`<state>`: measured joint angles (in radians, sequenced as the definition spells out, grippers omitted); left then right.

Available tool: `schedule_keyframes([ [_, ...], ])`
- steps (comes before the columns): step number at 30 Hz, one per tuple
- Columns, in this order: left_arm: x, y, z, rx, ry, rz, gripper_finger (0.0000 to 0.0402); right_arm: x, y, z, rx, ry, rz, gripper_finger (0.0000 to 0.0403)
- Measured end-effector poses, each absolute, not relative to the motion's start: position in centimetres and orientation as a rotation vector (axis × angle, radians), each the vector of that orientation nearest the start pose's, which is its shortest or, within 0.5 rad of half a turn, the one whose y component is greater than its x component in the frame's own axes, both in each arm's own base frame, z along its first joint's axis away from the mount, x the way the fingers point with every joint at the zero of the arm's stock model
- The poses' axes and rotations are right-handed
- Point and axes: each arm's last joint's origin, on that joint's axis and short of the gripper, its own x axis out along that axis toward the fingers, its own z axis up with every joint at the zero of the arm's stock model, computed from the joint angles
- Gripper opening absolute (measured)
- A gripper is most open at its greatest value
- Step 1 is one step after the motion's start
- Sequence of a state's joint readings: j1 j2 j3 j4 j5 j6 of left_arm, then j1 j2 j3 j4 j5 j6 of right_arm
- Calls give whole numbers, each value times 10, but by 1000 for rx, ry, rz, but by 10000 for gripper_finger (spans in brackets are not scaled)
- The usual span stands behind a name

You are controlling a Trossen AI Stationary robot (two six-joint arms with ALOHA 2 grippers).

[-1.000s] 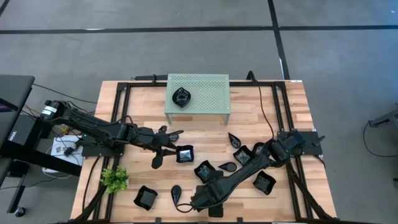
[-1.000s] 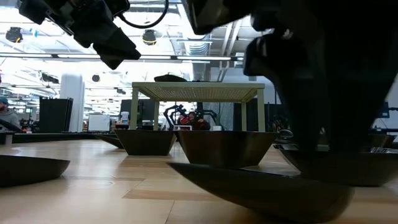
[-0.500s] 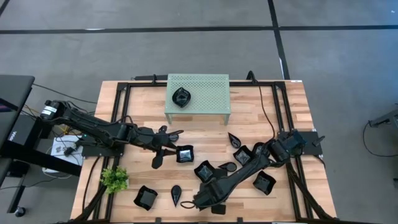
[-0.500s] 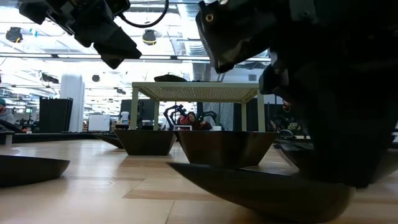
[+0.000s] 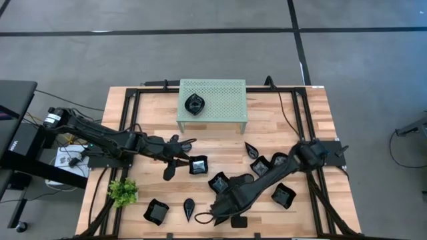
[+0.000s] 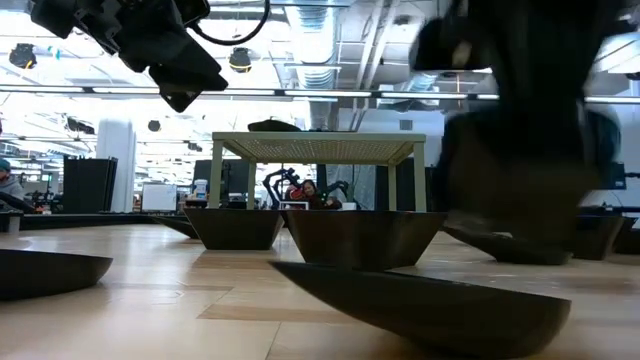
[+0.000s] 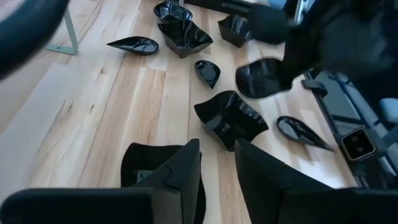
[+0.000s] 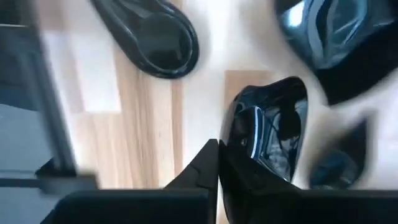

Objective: Pick & Place Mini shaped plates
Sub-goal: Stack the leaf-shaped plate on top of the other leaf-shaped plate on the shelf

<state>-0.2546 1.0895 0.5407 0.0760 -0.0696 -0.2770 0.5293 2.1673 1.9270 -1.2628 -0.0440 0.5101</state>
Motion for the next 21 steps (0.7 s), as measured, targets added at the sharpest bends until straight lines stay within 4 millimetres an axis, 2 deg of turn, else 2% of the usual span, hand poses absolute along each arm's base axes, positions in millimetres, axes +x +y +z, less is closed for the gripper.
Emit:
schedule_keyframes([
  [3,215,-55,222,-201,465,-128,104,358,207,262,-53,1413,90,2],
  [6,209,-57,231,-199,423,-199,104,349,197,292,-313,1245,78,2],
  [9,199,-56,246,-195,354,-265,104,346,189,311,-580,1125,92,2],
  [13,183,-52,265,-208,245,-296,104,351,169,322,-804,1089,96,1],
  [17,169,-48,279,-130,146,-313,104,370,127,324,-1003,1119,27,1],
  [21,163,-47,285,-76,102,-319,104,397,66,329,-1061,1107,-53,1],
])
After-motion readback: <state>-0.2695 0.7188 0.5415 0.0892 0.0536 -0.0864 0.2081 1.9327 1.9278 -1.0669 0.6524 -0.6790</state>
